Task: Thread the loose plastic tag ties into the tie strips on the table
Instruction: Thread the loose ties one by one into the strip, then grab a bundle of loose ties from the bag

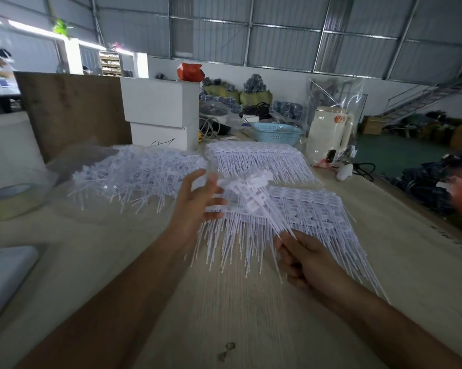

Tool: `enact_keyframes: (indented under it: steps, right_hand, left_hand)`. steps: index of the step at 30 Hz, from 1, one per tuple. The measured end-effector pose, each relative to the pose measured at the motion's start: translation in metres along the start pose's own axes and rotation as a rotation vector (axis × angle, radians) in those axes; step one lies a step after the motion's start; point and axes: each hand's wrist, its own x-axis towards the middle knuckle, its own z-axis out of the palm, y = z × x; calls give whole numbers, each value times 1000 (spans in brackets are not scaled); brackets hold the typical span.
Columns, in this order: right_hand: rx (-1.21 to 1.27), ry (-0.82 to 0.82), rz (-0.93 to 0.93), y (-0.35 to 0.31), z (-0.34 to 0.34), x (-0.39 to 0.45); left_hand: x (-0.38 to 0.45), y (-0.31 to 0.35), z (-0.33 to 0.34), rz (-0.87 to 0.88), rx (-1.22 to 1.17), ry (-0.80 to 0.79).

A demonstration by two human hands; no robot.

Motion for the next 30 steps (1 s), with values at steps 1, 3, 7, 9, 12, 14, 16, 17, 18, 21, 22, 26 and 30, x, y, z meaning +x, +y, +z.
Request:
enact_keyframes:
  steps: [1,3,7,9,12,14,16,17,18,21,22,26,30]
  right_hand:
    - [-3,10,8,1,-2,1]
    - [-19,29,8,3,-4,3]
    - [-140,5,-28,1,-1,6]
    - [-201,-50,-7,0,6,6]
    - [-295,-137,41,-4,18,6]
    - [-323,-192,82,-9,26,7]
    - [-321,-241,119,-13,33,11]
    - [-334,-256,127,-14,37,13]
    - [-353,-266,131,-16,42,16]
    - [-373,-298,149,-17,58,27]
    - [-367,-315,161,-18,64,31]
    - [-348,-359,208,-18,96,51]
    - [-337,-373,246,-17,133,69]
  left_hand:
    - [4,-1,-4,-3,-25,94]
    - [11,-6,-13,-16,-50,335]
    - [25,-9,-39,-20,-14,778]
    - [30,-5,-56,-50,-22,847]
    - [36,0,-78,-66,-133,755]
    - [40,4,-88,-32,-79,724]
    - [46,9,-98,24,13,762]
    - [49,12,-105,41,66,796]
    - [52,16,-112,52,119,826]
    - [59,20,-136,72,160,814]
    - [62,20,-141,73,145,783]
    - [72,36,-146,38,174,611]
    - [76,70,-153,101,198,436]
